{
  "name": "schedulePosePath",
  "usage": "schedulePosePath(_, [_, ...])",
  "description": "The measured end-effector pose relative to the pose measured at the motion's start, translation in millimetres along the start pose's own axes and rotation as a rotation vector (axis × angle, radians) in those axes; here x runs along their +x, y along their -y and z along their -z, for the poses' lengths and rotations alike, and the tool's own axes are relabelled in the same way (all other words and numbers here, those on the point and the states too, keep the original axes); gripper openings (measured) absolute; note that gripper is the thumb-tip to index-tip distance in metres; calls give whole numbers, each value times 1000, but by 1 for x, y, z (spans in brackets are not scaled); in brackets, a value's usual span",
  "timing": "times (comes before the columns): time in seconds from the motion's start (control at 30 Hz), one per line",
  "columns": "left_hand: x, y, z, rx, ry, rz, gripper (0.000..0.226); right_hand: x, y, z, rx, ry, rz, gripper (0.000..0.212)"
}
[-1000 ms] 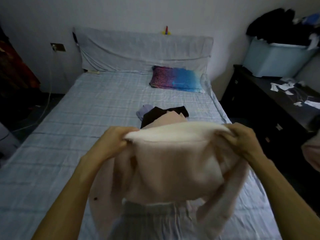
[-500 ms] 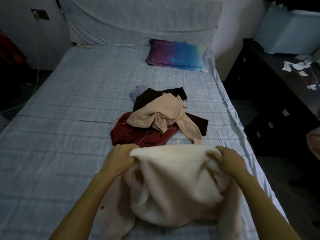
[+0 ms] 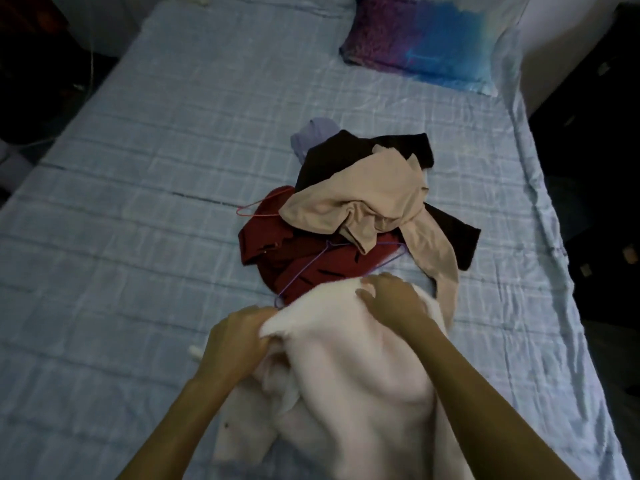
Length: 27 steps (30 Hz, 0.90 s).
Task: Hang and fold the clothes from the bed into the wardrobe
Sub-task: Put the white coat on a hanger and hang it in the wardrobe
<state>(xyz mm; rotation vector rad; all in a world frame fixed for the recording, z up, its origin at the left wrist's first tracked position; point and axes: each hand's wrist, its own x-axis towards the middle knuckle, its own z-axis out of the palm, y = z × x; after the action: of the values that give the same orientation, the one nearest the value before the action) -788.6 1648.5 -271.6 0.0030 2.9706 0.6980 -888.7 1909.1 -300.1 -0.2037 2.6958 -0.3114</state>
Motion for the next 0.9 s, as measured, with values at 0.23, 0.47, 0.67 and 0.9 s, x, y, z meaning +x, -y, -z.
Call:
schedulePosePath(0.23, [41, 28, -37, -121, 64, -102, 13, 103, 68, -51, -22, 1, 59, 33])
schedulePosePath(0.47, [72, 43, -70, -125, 8, -217, 34, 174, 52, -90, -71, 45, -34, 38])
schedulePosePath(0.67, [78, 72, -84, -107, -37, -165, 44, 218, 40, -123, -94, 93, -122, 62])
schedulePosePath(0.9, [72, 89, -91, -170, -91, -35, 46, 229, 34, -136, -210, -46, -147, 51])
